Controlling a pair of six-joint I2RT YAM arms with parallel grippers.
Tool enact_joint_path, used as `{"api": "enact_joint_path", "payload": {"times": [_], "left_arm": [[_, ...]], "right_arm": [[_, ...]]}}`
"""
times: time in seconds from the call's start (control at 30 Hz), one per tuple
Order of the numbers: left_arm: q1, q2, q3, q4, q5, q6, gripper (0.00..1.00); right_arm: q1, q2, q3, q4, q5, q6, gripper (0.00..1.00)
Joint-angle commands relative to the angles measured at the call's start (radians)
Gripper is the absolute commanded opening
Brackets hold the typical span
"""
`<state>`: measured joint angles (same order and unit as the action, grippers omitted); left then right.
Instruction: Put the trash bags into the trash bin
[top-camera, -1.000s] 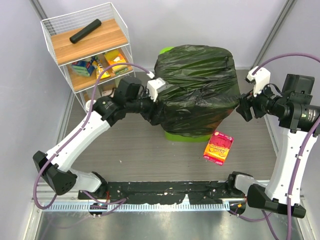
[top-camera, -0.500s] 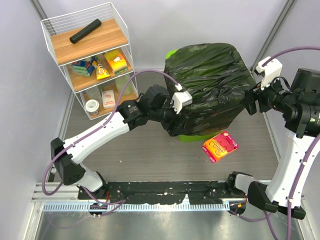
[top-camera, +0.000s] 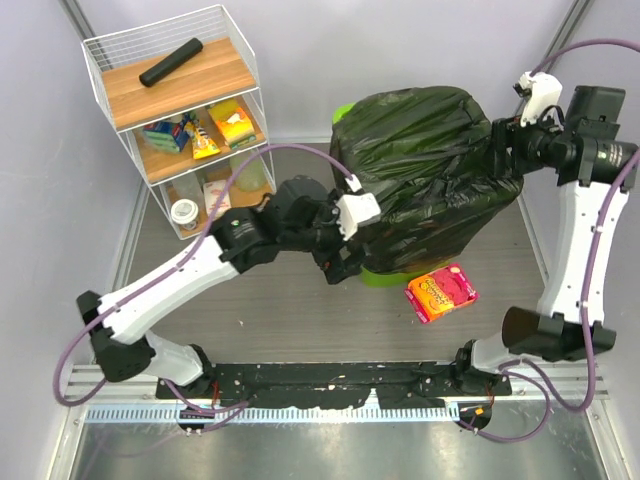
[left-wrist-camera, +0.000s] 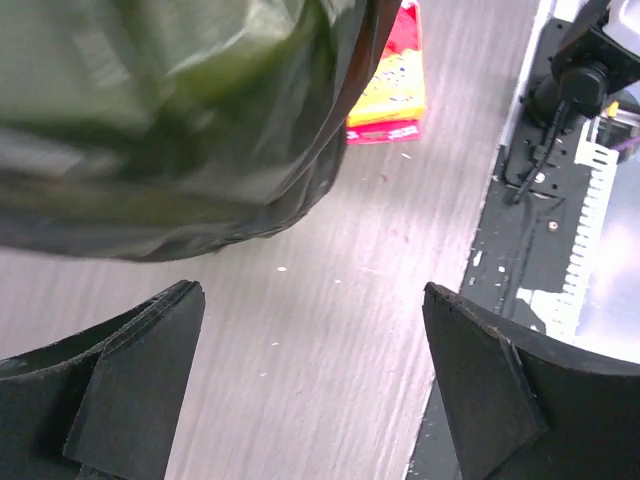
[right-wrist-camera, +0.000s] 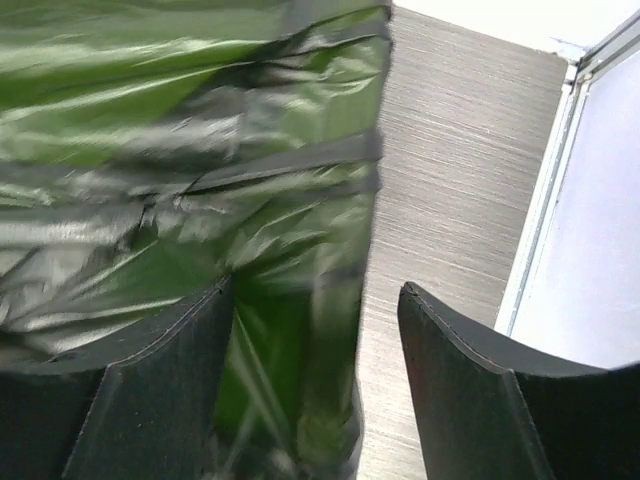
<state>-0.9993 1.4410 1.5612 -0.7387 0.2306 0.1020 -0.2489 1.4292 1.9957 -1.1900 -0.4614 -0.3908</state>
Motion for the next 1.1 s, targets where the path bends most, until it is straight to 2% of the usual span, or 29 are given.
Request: {"api": "enact_joint_path", "payload": {"times": [0.0, 0.13, 0.27, 0.3, 0.33, 0.5, 0.6, 0.73, 0.9, 1.07], "left_arm": [[0.005, -0.142, 0.079, -0.045, -0.144, 0.113, 0.95], [0.047, -0.154, 0.155, -0.062, -0.267, 0.136, 0.96], [0.171, -0.127, 0.262, -0.048, -0.261, 0.117, 0.96], [0.197, -0.116, 0.284, -0.038, -0.26, 0.111, 0.97], [0.23, -0.096, 0.31, -0.031, -0.252, 0.105, 0.98], [0.407, 0.03, 0.46, -0.022, -0.094, 0.053, 0.99], [0.455, 0.1, 0.514, 0.01, -0.008, 0.027, 0.99], [0.473, 0.2, 0.611, 0.028, 0.065, -0.014, 0.99], [0.476, 0.327, 0.741, 0.035, 0.127, -0.096, 0.99], [0.476, 0.442, 0.885, 0.012, 0.112, -0.177, 1.0]], "right_arm": [[0.0, 0.029, 0.029, 0.113, 0.036, 0.05, 0.71], [0.0, 0.079, 0.035, 0.122, 0.024, 0.05, 0.7], [-0.001, 0.122, 0.06, 0.125, 0.009, 0.043, 0.65], [0.0, 0.126, 0.064, 0.125, 0.006, 0.038, 0.62], [-0.001, 0.135, 0.075, 0.125, 0.0, 0.035, 0.54], [0.002, 0.166, 0.107, 0.121, -0.022, 0.007, 0.37], [0.0, 0.177, 0.11, 0.122, -0.048, -0.011, 0.26], [0.005, 0.194, 0.124, 0.119, -0.092, -0.052, 0.17], [0.026, 0.247, 0.21, 0.079, -0.152, -0.088, 0.16], [0.06, 0.263, 0.244, 0.09, -0.143, -0.08, 0.21]]}}
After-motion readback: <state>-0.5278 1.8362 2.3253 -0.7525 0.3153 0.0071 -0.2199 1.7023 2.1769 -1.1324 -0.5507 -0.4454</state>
